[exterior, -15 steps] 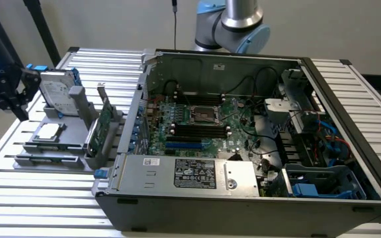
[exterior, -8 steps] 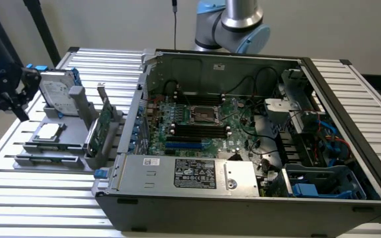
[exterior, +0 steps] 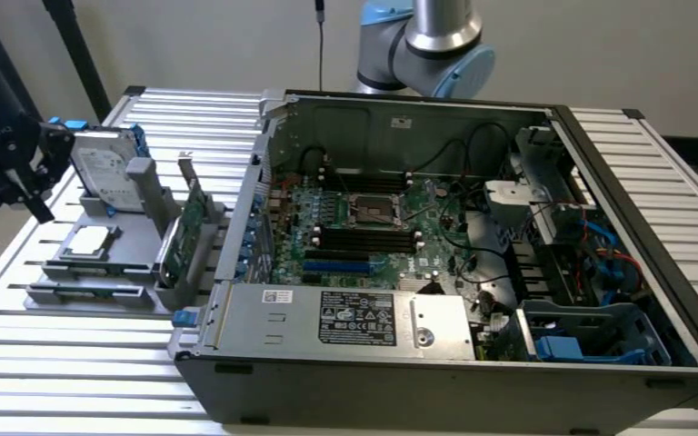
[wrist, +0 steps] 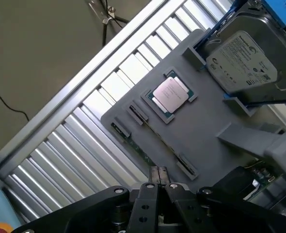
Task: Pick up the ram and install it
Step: 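Pick up the ram and move it above insertion slot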
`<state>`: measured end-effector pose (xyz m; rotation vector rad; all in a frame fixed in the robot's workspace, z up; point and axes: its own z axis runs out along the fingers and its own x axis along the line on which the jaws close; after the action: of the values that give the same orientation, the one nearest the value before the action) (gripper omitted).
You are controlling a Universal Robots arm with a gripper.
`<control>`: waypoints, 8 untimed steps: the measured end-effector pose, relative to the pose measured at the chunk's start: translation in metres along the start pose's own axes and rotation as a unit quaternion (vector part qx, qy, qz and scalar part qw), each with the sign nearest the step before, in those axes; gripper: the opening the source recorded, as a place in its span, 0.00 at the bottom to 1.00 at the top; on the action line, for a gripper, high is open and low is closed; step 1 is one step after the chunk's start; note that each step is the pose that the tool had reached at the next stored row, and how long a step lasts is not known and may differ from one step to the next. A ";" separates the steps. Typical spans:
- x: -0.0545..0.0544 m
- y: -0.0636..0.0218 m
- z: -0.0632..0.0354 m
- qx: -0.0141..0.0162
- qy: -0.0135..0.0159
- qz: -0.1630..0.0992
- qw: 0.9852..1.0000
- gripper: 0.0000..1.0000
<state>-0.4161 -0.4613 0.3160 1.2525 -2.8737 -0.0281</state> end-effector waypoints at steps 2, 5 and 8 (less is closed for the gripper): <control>0.000 0.0000 0.0003 0.000 0.000 -0.018 1.000 0.11; 0.000 0.0000 0.0006 0.000 0.001 -0.046 0.999 0.11; 0.000 0.0000 0.0010 0.000 0.001 -0.073 0.997 0.11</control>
<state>-0.4161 -0.4613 0.3150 1.4577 -2.7738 -0.0272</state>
